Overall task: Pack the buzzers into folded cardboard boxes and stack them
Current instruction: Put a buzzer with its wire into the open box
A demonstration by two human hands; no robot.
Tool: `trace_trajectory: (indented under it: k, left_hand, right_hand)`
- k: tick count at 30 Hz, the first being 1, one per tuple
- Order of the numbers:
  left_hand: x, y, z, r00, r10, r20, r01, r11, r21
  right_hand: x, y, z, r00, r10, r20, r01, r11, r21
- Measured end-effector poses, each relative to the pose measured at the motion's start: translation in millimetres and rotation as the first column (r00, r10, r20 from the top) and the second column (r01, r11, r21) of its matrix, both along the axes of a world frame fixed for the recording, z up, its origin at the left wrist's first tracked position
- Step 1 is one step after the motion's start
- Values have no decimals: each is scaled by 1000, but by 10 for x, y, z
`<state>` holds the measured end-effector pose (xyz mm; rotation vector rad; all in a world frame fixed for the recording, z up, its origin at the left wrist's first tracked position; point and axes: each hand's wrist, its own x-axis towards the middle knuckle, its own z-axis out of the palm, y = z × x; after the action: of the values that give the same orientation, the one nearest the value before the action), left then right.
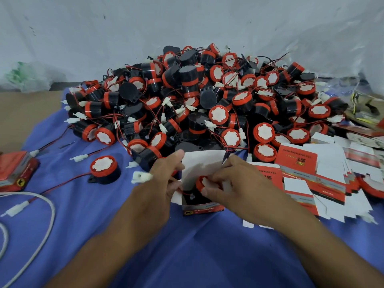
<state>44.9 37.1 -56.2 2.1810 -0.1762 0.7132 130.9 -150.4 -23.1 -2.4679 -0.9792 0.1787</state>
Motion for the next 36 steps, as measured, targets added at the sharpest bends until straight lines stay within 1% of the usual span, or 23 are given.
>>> trace_trajectory:
  k: [1,2,4,6,8,9,11,13,15,16,18,20,21,22,23,24,25,26,27,29,32,34,36]
  left_hand:
    - [3,-14,45,999,7,44,-9,999,44]
    - [-5,-15,80,994,31,108,-45,991,127]
    - [-45,30,31,975,6,222,-61,968,242]
    - [-60,56,-8,956,-1,292,-74,967,245]
    - [-44,37,-9,949,-21,314,-45,978,202]
    - [-32,34,1,946,-36,322,-30,980,197]
    - [-13,50,-6,935,-61,350,-12,979,203]
    - [-1,57,-25,925,-68,373,-10,979,203]
    - [-1,39,-43,941,-26,337,-19,991,130]
    - [2,25,-71,953,17,303,-46,995,90]
    - [12,6,-120,974,88,207,-94,995,23]
    - [20,17,-167,988,91,122,-80,993,-86]
    - [32,21,-163,994,73,81,-64,992,-108]
    - [53,29,-161,994,85,63,-81,995,-61]
    - [68,34,-140,987,130,94,-138,987,80]
    - [71,33,-115,977,146,155,-177,961,212]
    - [81,31,-124,968,120,220,-183,939,292]
    - [93,26,-153,963,64,261,-152,930,333]
    - [93,6,-150,968,13,252,-100,936,337]
    - [82,-32,-154,979,-52,196,-18,940,340]
    - [49,-52,-170,990,-64,127,14,932,362]
    - [34,-24,-159,998,-45,54,27,952,305]
    - [18,-13,-132,999,31,-14,-26,963,268]
  right_hand:
    - [5,16,13,999,-26,-41,27,1000,15]
    - [4,30,19,996,-53,-75,55,998,25]
    - [-5,55,-15,990,-88,-112,93,995,38]
    - [-35,89,-28,992,-86,-89,93,993,79]
    - [-56,107,-10,998,-18,-54,26,989,143]
    - [-62,112,-7,999,-3,-35,8,989,150]
    - [-51,117,-16,999,-25,-33,29,990,135]
    - [-14,123,-52,993,-108,-44,112,989,101]
    - [-10,122,-84,985,-167,-31,168,985,46]
    - [-21,134,-90,984,-176,1,176,984,17]
    - [-75,160,-79,986,-156,59,157,987,-18]
    - [-119,171,-58,987,-111,119,118,992,-48]
    - [-134,175,-51,985,-99,143,110,991,-70]
    - [-147,173,-44,983,-81,163,97,991,-90]
    - [-149,165,-33,983,-53,178,72,992,-100]
    - [-152,144,-12,984,-25,179,44,993,-106]
    - [-143,116,21,986,11,166,5,995,-98]
    - [-137,84,63,987,53,153,-42,997,-72]
    - [-132,50,107,986,87,144,-86,996,-16]
    - [-127,9,177,992,83,92,-97,981,167]
    - [-124,20,164,998,21,-54,1,922,387]
    - [-129,59,124,995,-11,-95,55,884,465]
    - [-136,73,69,990,-23,-141,93,852,515]
